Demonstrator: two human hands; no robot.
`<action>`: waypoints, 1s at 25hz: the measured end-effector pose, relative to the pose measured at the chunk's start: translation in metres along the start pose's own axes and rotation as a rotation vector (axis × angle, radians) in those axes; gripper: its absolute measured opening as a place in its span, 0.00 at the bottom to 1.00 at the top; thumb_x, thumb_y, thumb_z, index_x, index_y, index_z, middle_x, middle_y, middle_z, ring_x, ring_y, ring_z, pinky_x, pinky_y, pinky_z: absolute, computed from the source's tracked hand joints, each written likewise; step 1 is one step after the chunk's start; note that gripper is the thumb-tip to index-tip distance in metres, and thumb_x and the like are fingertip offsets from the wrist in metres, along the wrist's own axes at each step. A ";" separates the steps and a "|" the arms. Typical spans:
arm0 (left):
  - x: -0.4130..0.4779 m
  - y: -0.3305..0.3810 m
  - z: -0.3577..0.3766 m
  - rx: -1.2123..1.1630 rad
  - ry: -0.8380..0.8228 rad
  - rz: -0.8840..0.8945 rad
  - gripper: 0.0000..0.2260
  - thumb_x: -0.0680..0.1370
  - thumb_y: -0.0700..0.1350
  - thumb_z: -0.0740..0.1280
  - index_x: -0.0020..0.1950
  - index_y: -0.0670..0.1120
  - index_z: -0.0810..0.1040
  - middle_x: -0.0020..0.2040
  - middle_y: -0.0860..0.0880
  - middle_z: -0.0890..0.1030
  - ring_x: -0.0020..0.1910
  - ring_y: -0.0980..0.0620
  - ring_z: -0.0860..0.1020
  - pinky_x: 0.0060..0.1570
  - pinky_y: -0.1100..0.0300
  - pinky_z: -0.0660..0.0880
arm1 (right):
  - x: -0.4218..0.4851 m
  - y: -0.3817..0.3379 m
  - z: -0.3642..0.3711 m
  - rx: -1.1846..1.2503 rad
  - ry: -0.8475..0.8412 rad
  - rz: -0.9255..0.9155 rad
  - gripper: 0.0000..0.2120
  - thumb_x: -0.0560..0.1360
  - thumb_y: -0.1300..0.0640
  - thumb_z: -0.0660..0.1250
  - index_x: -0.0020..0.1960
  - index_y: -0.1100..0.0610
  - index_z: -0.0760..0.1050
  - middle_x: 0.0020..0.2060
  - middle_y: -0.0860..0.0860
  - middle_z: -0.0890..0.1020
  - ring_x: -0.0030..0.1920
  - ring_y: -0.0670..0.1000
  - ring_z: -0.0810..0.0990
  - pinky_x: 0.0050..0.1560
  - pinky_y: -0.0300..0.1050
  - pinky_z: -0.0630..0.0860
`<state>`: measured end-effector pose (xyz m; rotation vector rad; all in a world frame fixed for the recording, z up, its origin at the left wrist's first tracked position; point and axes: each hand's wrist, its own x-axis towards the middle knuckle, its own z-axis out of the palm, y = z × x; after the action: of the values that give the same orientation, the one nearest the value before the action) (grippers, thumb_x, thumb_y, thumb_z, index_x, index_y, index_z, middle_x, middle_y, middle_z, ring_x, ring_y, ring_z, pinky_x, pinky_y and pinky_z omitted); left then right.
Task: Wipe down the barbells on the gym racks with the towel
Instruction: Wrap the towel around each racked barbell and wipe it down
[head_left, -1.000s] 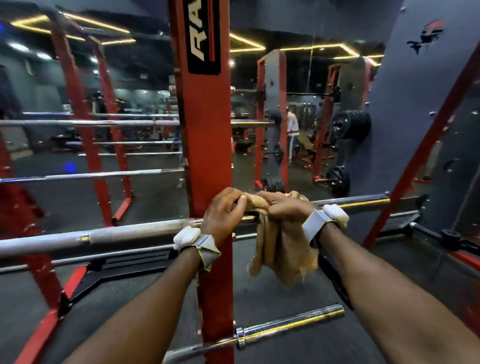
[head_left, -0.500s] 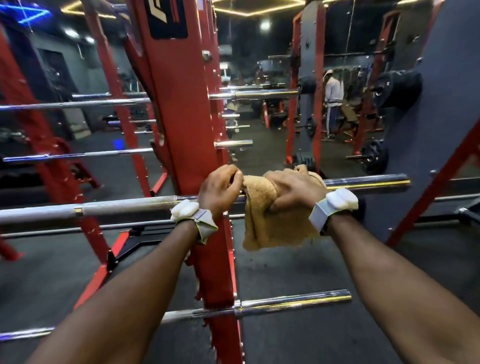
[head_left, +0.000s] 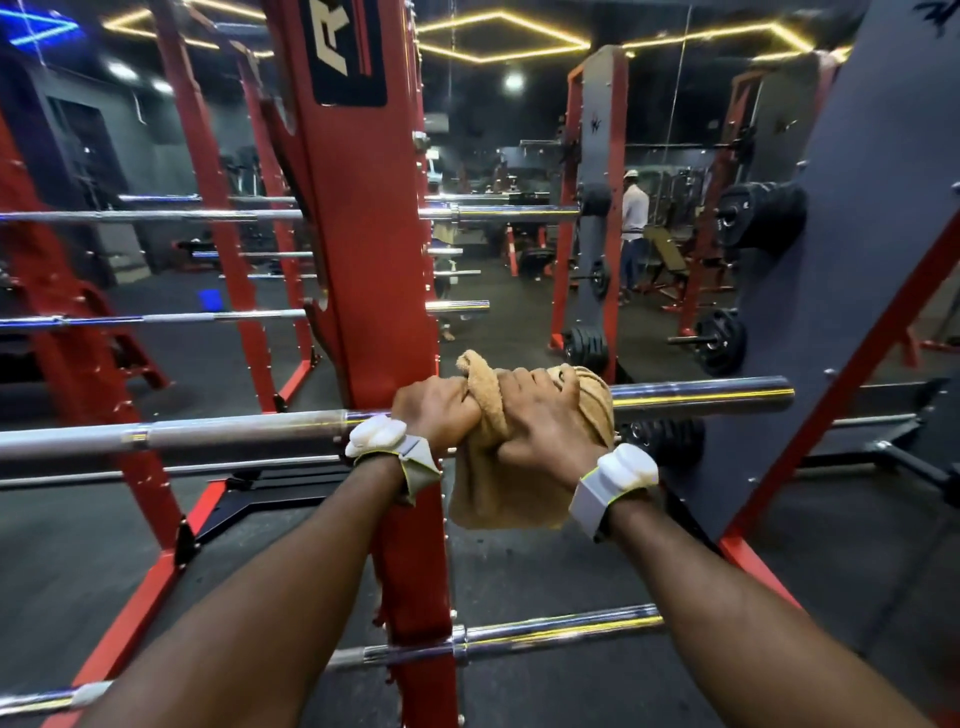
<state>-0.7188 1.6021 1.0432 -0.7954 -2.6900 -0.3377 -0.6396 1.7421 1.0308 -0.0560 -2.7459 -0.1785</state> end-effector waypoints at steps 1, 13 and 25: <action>0.004 0.002 -0.004 -0.019 -0.068 -0.033 0.18 0.77 0.54 0.54 0.57 0.48 0.78 0.57 0.42 0.81 0.55 0.38 0.78 0.42 0.56 0.65 | 0.006 0.005 -0.005 0.068 -0.012 -0.021 0.30 0.64 0.44 0.70 0.63 0.51 0.67 0.53 0.49 0.74 0.57 0.56 0.73 0.62 0.57 0.60; 0.007 0.003 -0.001 -0.004 -0.025 -0.027 0.17 0.79 0.53 0.54 0.55 0.49 0.80 0.54 0.43 0.82 0.52 0.39 0.79 0.40 0.55 0.65 | 0.044 0.062 -0.030 0.597 -0.345 0.029 0.32 0.59 0.44 0.81 0.61 0.49 0.78 0.53 0.46 0.82 0.57 0.51 0.80 0.60 0.53 0.76; 0.009 -0.006 0.006 0.013 0.034 0.091 0.15 0.80 0.54 0.55 0.51 0.48 0.78 0.50 0.44 0.83 0.49 0.39 0.80 0.38 0.56 0.65 | 0.015 0.016 -0.008 0.212 0.036 -0.082 0.29 0.76 0.30 0.45 0.66 0.42 0.72 0.59 0.43 0.81 0.60 0.52 0.77 0.58 0.57 0.70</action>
<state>-0.7307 1.6039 1.0399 -0.8971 -2.6120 -0.3083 -0.6496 1.7572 1.0457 0.1166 -2.7156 0.0895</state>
